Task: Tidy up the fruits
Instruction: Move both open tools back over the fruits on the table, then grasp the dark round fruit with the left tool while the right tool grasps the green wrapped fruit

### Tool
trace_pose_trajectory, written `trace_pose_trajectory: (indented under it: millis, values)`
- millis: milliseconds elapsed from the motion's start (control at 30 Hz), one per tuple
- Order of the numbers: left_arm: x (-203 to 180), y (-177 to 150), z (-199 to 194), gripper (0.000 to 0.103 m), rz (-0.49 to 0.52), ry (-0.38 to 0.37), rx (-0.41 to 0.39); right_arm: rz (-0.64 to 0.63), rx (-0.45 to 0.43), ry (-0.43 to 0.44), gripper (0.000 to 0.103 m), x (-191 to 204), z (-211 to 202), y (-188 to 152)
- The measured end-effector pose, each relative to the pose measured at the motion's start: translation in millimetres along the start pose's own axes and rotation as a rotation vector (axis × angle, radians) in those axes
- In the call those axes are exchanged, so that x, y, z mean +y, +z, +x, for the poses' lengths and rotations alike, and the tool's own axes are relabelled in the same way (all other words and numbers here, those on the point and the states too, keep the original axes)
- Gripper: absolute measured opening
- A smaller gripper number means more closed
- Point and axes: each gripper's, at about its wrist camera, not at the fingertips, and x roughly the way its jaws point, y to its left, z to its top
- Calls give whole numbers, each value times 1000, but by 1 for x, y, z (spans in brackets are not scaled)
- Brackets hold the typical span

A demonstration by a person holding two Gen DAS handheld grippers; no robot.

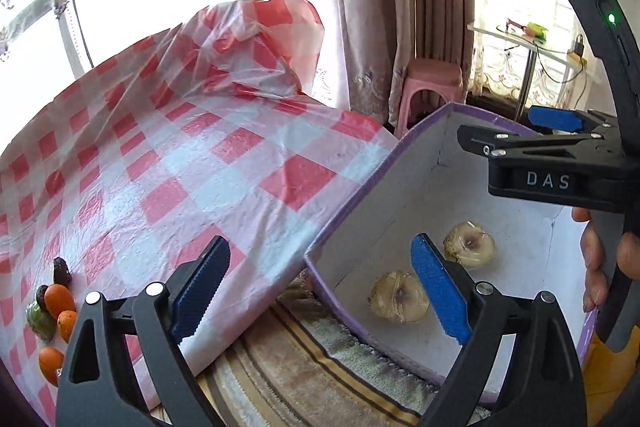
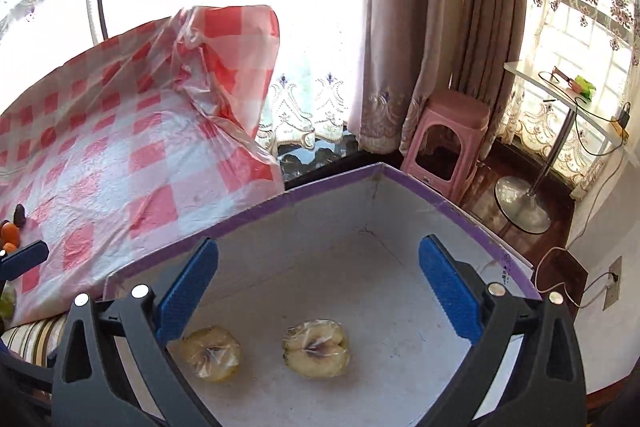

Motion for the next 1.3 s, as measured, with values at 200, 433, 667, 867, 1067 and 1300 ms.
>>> trace_pose_trajectory:
  millis: [200, 433, 667, 867, 1067, 1300]
  values:
    - [47, -28, -32, 89, -107, 8, 37, -100, -5, 119, 101, 49, -15, -5]
    - [109, -71, -68, 89, -242, 56, 45, -167, 10, 235, 101, 108, -26, -16]
    - [154, -114, -100, 88, -350, 98, 65, -218, 63, 362, 101, 157, -35, -33]
    - [178, -143, -114, 79, -384, 136, 105, -270, 114, 458, 101, 200, -39, -49]
    - [196, -160, -110, 60, -425, 124, 148, -335, 122, 502, 101, 234, -46, -62]
    - [197, -161, -94, 49, -398, 130, 203, -377, 125, 537, 101, 260, -45, -64]
